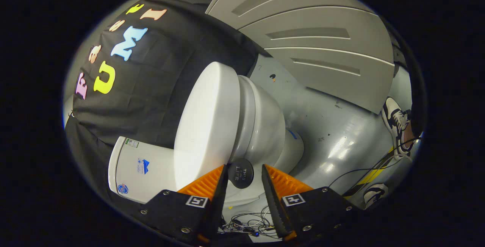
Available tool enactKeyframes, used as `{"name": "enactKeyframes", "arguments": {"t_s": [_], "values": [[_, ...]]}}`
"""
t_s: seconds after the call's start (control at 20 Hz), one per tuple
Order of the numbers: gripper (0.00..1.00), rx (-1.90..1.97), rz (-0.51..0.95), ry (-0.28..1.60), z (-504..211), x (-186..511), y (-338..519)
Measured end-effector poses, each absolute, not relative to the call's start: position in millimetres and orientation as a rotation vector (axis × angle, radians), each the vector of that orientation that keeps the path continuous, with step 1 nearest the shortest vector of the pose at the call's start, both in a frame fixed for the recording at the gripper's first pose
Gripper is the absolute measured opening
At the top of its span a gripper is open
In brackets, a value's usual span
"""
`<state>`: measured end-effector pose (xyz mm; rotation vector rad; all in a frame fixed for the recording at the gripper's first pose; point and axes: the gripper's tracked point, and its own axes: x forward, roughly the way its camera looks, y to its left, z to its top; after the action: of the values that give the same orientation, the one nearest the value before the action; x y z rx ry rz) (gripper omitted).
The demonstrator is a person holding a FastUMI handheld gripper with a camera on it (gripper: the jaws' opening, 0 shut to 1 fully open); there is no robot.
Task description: Open the toilet lid.
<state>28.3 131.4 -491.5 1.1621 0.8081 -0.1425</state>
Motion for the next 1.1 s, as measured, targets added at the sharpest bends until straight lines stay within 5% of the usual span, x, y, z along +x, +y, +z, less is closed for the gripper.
{"name": "enactKeyframes", "arguments": {"t_s": [0.2, 0.8, 1.1], "values": [[0.36, 1.144, -0.14, 0.792, -490.8, 34.9, 133.7], [0.01, 1.247, -0.192, 0.761, -477.8, 36.8, 130.7], [0.0, 1.132, -0.198, 0.749, -463.3, 36.8, 130.1]]}}
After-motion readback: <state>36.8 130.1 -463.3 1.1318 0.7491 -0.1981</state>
